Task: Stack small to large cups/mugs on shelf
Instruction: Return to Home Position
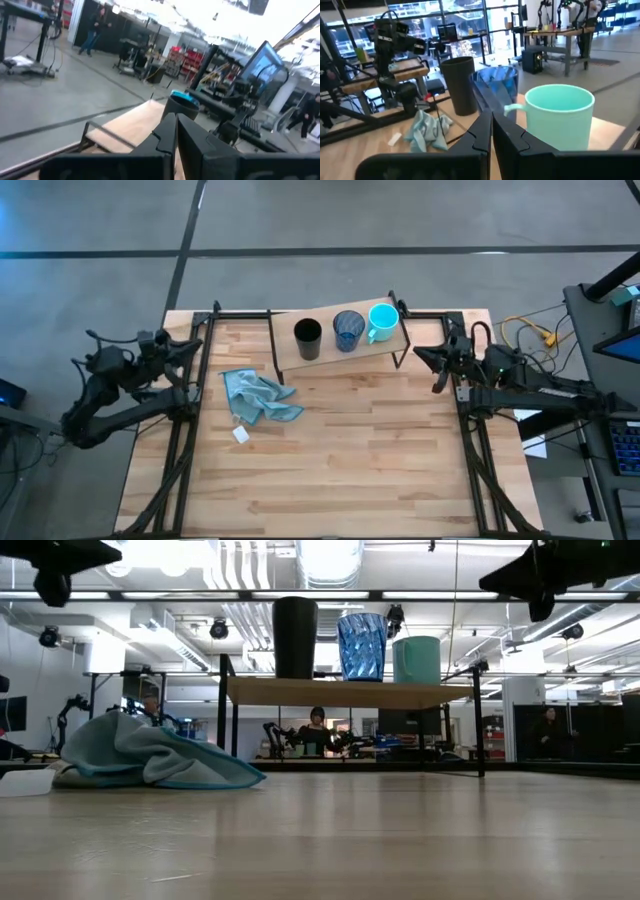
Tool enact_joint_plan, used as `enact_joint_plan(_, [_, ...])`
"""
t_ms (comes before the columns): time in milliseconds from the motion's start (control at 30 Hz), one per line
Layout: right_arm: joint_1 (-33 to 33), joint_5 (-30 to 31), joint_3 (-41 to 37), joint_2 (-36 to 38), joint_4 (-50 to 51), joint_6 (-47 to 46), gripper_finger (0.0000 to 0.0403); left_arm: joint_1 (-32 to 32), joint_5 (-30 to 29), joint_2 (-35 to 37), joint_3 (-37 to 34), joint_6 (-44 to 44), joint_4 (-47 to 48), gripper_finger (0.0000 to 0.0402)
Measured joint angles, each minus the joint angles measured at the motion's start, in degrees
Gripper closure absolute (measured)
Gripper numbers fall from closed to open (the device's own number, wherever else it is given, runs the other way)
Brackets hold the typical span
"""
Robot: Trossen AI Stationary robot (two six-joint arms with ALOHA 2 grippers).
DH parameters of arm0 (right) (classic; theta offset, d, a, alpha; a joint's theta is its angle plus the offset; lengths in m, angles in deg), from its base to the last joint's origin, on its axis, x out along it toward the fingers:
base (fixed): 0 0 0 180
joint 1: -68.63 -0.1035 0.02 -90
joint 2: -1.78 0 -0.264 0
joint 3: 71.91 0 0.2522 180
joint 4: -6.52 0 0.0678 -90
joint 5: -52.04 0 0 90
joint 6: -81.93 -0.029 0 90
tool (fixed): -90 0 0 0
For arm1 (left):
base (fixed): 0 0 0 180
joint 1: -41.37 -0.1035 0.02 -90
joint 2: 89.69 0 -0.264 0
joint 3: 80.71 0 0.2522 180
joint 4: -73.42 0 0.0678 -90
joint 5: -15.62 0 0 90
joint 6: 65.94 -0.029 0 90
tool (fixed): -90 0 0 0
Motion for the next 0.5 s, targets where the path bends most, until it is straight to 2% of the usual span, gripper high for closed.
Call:
enact_joint_plan(300, [0.0, -0.1, -6.6, 0.2, -2.5, -3.1, 0.0394, 0.0, -0.1, -1.9, -12.8, -0.2, -10.7, 0.0402])
enact_joint_plan(500, [0.0, -1.6, -14.3, 0.9, -18.4, -3.4, 0.0394, 0.0, 0.0, -0.6, -19.7, -0.3, -20.6, 0.0402])
